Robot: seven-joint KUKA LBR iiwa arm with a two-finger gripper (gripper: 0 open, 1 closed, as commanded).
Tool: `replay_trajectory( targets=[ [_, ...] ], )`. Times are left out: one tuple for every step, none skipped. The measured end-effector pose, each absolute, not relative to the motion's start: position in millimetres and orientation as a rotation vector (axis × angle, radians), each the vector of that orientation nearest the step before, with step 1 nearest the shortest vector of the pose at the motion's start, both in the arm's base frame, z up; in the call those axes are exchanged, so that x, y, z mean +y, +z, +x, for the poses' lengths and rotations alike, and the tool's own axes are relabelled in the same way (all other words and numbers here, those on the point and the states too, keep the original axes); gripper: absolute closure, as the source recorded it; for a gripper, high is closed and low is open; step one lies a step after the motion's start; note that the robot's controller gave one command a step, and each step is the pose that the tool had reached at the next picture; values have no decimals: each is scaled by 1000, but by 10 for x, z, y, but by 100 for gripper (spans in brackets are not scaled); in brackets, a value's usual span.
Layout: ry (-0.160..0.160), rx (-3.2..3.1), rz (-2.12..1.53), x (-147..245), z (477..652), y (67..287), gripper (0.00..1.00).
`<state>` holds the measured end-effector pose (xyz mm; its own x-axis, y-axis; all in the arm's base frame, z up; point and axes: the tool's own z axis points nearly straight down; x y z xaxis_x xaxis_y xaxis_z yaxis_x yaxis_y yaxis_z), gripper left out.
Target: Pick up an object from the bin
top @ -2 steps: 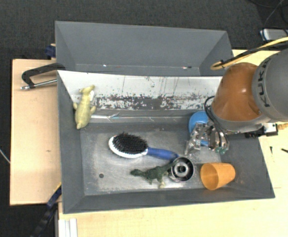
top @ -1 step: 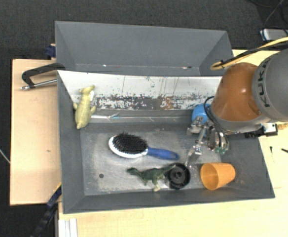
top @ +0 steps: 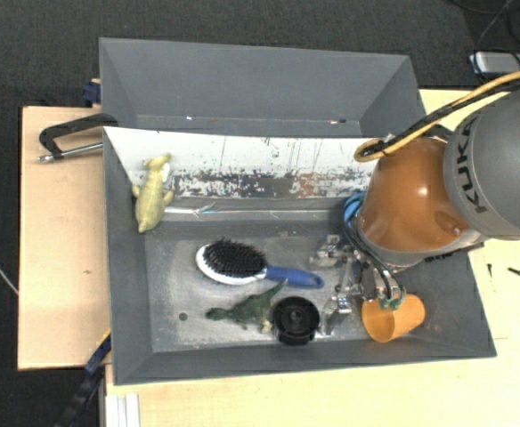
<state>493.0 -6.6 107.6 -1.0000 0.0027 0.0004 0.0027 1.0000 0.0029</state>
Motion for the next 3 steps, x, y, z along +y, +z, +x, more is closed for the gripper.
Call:
replay_trajectory(
  targets=[
    [7, -3118, -297, 283, 5179, 762, 0],
    [3, -3111, -296, 298, 5172, 779, 100],
    [-2, -3145, -242, 52, 5244, 2847, 100]
  ],
)
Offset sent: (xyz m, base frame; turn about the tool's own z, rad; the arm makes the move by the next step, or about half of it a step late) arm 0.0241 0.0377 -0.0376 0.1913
